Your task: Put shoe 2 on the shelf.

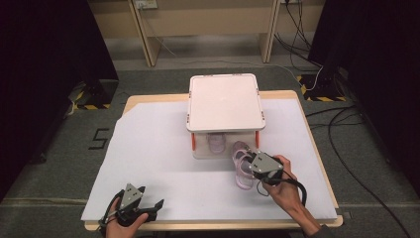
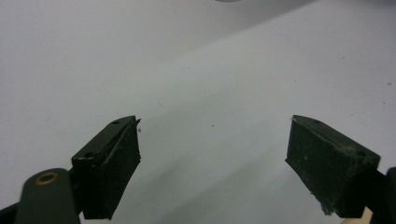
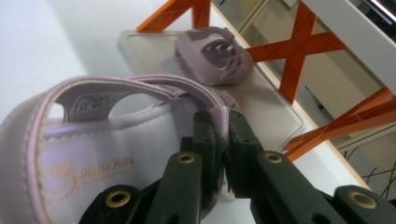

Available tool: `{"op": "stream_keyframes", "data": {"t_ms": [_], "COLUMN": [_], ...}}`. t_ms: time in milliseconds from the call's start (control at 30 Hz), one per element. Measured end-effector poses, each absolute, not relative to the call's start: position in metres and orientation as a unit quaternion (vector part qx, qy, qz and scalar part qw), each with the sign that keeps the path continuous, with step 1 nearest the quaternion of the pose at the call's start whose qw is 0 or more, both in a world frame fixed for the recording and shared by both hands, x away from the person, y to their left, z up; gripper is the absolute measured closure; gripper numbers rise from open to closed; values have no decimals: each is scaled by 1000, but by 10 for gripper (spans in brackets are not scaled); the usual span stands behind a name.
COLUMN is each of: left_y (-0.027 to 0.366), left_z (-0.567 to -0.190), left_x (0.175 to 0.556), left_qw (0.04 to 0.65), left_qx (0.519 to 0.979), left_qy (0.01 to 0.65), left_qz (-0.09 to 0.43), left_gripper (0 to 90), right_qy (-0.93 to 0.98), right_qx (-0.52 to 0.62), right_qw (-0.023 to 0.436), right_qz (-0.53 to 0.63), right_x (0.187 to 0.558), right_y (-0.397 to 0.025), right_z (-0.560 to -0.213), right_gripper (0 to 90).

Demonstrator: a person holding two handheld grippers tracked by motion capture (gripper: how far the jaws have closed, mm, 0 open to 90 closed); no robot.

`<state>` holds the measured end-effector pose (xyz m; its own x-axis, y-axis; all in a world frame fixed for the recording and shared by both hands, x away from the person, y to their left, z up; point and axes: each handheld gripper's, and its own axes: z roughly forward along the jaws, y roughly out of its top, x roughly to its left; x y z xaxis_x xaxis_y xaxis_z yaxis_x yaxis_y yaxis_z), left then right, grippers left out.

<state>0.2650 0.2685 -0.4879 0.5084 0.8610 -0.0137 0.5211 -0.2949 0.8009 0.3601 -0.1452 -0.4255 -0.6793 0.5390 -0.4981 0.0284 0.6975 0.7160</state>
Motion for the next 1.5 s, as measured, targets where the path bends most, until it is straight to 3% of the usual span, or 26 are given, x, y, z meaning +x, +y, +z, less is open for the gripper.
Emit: {"op": "stream_keyframes", "data": {"t_ms": [433,667,900,1000,1200,1467,1500], "left_y": [268,268,268,267,268,267,267], "left_z": [-488,-488,-488,-488,-488,-488,-488], "left_x": [265,265,265,265,265,265,265], "left_qw": [393,394,394,393,396,394,393], "left_qx": [775,775,776,776,775,777,777], "left_qy": [445,444,444,443,443,441,442], "left_qz": [217,217,216,216,216,215,215], "left_gripper": [165,166,165,166,166,166,165], "right_qy": [833,833,829,832,834,831,829], "right_qx": [183,179,162,175,198,246,262], "right_qw": [403,414,456,444,424,346,319], "right_qz": [332,319,281,283,293,359,377], "right_x": [413,423,425,428,425,406,398], "right_y": [-124,-114,-115,-117,-118,-133,-136], "right_z": [-450,-461,-459,-459,-453,-434,-432], "right_gripper": [839,814,793,667,512,426,392]}}
